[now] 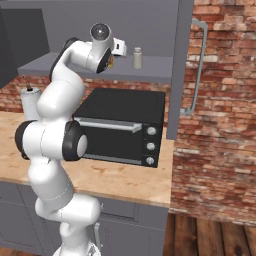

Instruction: Move the mustard and shaker from the cabinet to the dining counter.

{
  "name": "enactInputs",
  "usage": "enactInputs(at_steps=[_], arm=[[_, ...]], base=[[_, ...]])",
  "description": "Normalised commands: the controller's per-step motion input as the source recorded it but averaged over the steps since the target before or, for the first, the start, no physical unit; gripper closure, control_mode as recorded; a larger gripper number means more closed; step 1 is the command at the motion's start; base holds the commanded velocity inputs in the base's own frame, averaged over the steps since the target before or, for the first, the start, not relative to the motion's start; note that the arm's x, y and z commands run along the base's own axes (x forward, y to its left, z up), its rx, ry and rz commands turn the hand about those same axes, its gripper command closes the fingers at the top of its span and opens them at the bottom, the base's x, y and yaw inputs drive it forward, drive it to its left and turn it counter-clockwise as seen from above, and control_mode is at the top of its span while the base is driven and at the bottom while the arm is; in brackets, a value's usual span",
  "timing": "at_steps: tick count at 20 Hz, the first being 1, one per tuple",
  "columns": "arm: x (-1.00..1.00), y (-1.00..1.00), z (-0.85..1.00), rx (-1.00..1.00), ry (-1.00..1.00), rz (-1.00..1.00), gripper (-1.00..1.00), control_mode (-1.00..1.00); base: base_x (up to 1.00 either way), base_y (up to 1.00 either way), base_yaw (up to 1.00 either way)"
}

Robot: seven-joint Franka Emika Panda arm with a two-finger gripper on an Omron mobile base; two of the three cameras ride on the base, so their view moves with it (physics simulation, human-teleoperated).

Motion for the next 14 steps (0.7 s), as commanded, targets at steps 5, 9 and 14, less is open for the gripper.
enactInputs(at_steps=[5, 9, 14], arm=[[0.06, 0.0, -0.05, 0.0, 0.0, 0.0, -1.0, -1.0], [0.02, -0.01, -0.02, 0.0, -0.01, 0.0, 1.0, -1.0], [-0.06, -0.15, 0.0, 0.0, -0.07, 0.0, 1.0, -1.0]], base=[[0.0, 0.0, 0.0], [0.0, 0.0, 0.0], [0.0, 0.0, 0.0]])
